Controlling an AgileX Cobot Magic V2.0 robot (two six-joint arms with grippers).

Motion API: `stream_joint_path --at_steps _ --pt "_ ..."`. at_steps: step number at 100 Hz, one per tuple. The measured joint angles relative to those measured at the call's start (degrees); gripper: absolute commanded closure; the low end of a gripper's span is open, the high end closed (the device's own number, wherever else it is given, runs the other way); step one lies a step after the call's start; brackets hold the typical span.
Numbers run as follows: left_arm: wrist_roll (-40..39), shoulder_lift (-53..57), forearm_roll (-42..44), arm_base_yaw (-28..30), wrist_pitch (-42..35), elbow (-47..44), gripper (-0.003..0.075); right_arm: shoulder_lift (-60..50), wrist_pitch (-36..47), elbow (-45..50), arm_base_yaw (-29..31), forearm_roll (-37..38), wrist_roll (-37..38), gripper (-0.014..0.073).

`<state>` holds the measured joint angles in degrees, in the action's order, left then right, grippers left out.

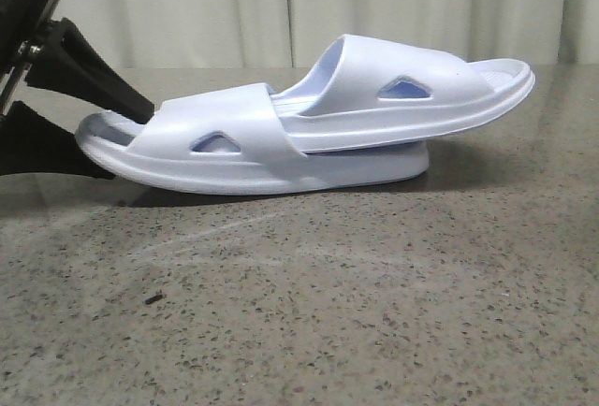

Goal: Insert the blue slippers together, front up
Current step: 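Open the left gripper and withdraw it from the slippers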

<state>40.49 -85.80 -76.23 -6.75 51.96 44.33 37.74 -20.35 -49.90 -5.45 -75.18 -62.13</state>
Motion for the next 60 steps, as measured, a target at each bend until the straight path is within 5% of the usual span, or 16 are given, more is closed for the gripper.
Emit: stream_joint_path --at_steps 60 --pt "7.07 -0.10 -3.34 10.05 -0.10 5.71 0.0272 0.00 -1.47 0.00 0.00 0.00 0.00 -0.0038"
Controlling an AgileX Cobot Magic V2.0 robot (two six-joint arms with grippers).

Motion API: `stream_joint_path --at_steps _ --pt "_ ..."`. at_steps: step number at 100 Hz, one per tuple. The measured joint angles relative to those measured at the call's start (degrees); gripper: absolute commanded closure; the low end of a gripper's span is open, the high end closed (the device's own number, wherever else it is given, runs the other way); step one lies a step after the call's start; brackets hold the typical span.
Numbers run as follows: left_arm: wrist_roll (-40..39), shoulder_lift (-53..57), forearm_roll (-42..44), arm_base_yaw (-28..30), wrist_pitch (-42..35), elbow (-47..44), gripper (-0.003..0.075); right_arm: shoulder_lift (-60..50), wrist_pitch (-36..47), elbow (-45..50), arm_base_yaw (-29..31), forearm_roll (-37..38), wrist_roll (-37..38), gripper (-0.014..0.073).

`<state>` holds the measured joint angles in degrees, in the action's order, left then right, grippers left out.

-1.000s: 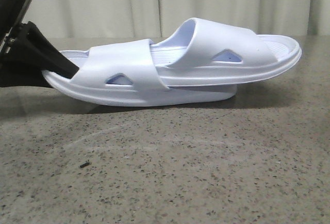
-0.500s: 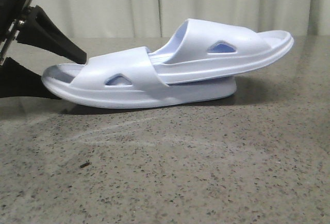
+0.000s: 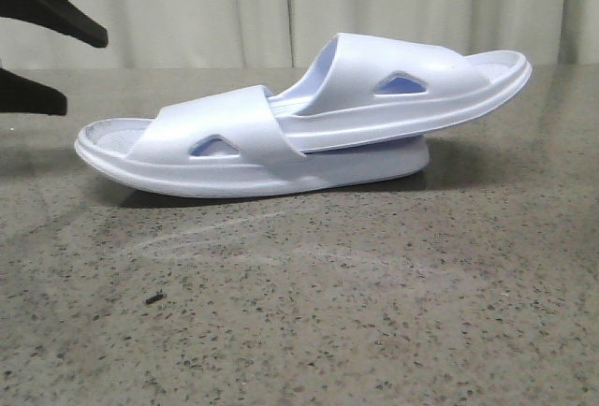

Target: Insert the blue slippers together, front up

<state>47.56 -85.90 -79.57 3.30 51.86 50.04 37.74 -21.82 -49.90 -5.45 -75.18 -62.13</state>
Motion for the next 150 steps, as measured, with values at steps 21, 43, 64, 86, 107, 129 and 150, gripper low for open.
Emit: stream_joint_path --at_steps 21,43,64,86,107,129,150 --pt "7.23 0.98 -0.20 4.72 1.26 3.94 0.0272 0.00 -0.03 0.00 0.00 2.56 0.00 -0.0038" --pt "18.28 10.46 -0.74 8.39 -4.22 4.05 0.0274 0.00 0.42 0.00 0.00 7.03 -0.02 -0.0038" --pt "22.60 23.57 2.81 10.10 -15.57 4.05 0.0274 0.00 5.46 0.00 0.00 8.19 -0.02 -0.0038" --pt "23.07 34.30 7.39 10.10 -22.81 1.80 0.0274 0.00 18.25 2.67 0.00 12.09 -0.13 -0.0038" --pt "23.10 44.17 9.78 10.10 -28.42 -6.40 0.0274 0.00 27.35 8.14 0.00 12.32 -4.01 -0.0038" --pt "23.10 57.76 9.88 10.10 -30.56 -17.23 0.0274 0.00 29.24 13.36 0.00 12.32 -5.17 -0.0038" --pt "23.10 67.97 9.88 10.10 -28.98 -26.38 0.0274 -1.70 29.35 19.34 0.00 12.32 -5.26 -0.0038"
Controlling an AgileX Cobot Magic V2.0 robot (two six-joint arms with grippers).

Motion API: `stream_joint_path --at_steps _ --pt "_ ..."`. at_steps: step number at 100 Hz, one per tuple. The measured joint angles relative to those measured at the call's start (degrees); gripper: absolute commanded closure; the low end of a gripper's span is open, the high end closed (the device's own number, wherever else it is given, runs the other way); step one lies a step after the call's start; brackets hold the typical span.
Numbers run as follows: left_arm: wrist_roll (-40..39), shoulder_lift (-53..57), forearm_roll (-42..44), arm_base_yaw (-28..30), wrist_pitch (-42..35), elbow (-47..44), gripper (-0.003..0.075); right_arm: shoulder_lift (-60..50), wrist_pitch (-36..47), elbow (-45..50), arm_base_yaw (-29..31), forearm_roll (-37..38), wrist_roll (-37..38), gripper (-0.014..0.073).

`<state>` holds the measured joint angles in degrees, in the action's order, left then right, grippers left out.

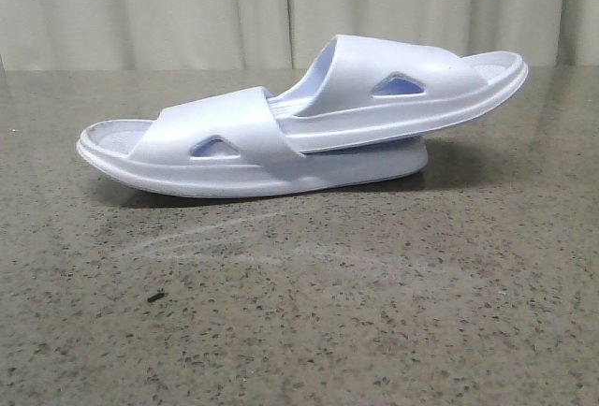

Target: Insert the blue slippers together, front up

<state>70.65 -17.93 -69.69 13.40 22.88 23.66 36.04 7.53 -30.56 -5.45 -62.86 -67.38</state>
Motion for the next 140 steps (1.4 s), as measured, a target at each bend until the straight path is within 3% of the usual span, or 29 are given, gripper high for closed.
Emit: stream_joint_path --at_steps 15,45,54,67,76,85,98,107,140 --pt "0.00 3.72 0.00 -0.79 0.71 -4.42 0.0274 -5.84 -0.11 5.72 0.00 0.00 0.00 -0.0038" --pt "0.00 4.52 -0.16 -4.15 1.07 -4.66 0.0286 -23.12 -0.68 15.63 0.00 -1.01 0.00 -0.0038" --pt "0.00 4.52 -0.16 -4.64 1.75 -4.66 0.0341 -25.98 -0.68 16.86 0.00 -1.01 0.00 -0.0037" --pt "0.00 4.52 -0.16 -4.85 2.81 -4.66 0.0491 -27.12 -0.91 17.12 0.00 -1.11 0.00 -0.0023" --pt "0.00 4.52 -0.16 -4.98 2.91 -4.66 0.0605 -27.12 -1.05 17.23 -0.62 -1.11 0.00 0.0069" --pt "0.00 4.52 -0.16 -5.09 3.08 -4.66 0.0704 -27.12 -1.15 17.23 -1.59 -1.11 0.00 0.0246" --pt "0.00 4.52 -0.16 -7.90 3.17 -4.66 0.0704 -27.12 -1.27 17.23 -2.00 -1.11 0.00 0.0548" --pt "0.00 4.52 -0.16 -10.50 2.74 -4.66 0.0705 -27.12 -1.48 17.23 -2.00 -1.11 0.00 0.0699" --pt "0.00 4.52 -0.16 -13.72 -0.17 -4.66 0.0704 -27.12 -2.22 17.23 -2.00 -1.22 0.00 0.0701"
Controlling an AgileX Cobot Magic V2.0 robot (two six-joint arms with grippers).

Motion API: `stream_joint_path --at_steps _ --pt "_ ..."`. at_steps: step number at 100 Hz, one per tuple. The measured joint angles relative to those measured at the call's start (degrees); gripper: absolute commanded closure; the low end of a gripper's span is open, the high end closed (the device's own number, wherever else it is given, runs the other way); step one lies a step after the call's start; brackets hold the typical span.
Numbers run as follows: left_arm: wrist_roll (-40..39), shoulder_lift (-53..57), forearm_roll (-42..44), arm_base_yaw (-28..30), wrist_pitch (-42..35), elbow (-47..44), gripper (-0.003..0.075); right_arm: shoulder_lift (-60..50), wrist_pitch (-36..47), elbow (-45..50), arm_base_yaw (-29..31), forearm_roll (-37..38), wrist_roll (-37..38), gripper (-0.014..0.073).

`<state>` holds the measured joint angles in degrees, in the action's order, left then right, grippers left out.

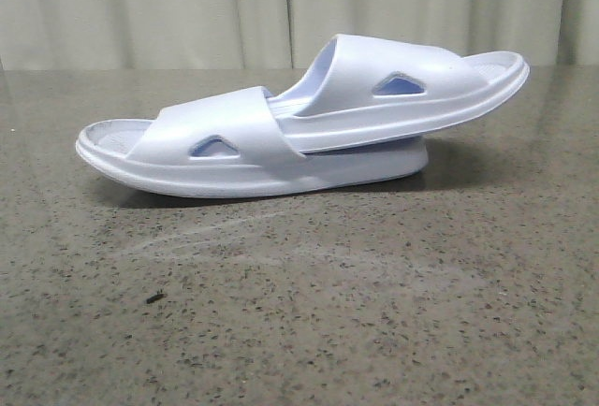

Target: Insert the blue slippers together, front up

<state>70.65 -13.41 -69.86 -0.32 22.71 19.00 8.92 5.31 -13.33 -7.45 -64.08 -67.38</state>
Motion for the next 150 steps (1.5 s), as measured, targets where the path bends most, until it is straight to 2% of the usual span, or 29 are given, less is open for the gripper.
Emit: stream_joint_path --at_steps 82,97,104,121,150 --pt "0.00 0.00 0.00 -1.27 0.00 0.00 0.0704 0.00 -0.08 0.00 0.00 0.00 0.00 0.0701" --pt "-0.86 0.00 1.05 -1.27 -2.21 0.00 0.0704 0.00 -0.08 0.00 0.00 0.00 0.00 0.0701" --pt "-6.02 0.00 5.70 -1.27 -2.22 0.00 0.0704 0.00 -0.08 0.00 0.00 0.00 0.00 0.0701" --pt "-30.01 0.12 26.29 -1.27 -1.08 -0.71 0.0704 0.00 -0.08 0.00 0.00 0.00 0.00 0.0701" --pt "-53.29 2.43 49.05 -1.27 -8.05 -9.22 0.0704 0.00 -0.08 0.00 0.00 0.00 0.00 0.0701"
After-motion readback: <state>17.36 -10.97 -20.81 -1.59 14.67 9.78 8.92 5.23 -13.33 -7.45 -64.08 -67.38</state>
